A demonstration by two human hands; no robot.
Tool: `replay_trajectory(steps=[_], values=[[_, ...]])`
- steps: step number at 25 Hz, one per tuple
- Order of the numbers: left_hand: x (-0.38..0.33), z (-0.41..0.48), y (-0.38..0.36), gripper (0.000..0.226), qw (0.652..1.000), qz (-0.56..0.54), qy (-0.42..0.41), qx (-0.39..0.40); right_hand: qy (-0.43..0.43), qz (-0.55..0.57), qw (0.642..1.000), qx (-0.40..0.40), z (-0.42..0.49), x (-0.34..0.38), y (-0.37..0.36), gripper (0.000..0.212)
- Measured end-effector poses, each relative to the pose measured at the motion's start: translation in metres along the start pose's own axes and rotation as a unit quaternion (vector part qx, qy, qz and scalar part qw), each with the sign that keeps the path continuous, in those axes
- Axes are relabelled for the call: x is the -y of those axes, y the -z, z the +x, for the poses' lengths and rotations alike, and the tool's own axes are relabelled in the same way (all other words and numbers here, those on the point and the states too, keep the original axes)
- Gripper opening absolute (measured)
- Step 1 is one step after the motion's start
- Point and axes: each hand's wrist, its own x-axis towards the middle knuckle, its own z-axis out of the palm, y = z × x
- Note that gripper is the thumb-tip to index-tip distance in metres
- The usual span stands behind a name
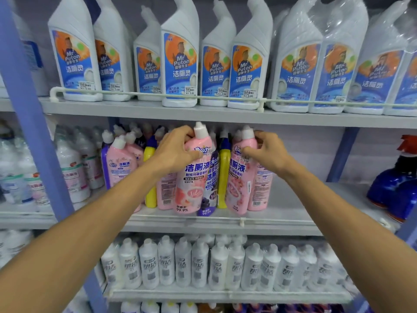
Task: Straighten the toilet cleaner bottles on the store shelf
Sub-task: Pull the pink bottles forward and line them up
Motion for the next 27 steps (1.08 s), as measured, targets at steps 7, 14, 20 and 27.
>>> replay_trajectory(steps=[7,14,20,27], values=[[-0.067,0.014,-0.079,0.045,0.999,-0.039,-0.027,0.02,0.025,0.029,0.999,0.03,0.004,-0.045,0.068,0.039],[-0.145,0.047,-0.19,0.042,0.994,-0.101,-0.036,0.034,0.015,0.051,0.997,0.049,0.006,-0.133,0.175,0.027],[-0.174,0.07,-0.286,0.049,0.987,-0.132,-0.016,0.088,-0.021,0.1,0.99,0.093,0.007,-0.214,0.231,0.041],[-0.169,0.073,-0.334,0.054,0.971,-0.205,0.037,0.116,-0.062,0.178,0.977,0.095,-0.003,-0.279,0.237,0.064]])
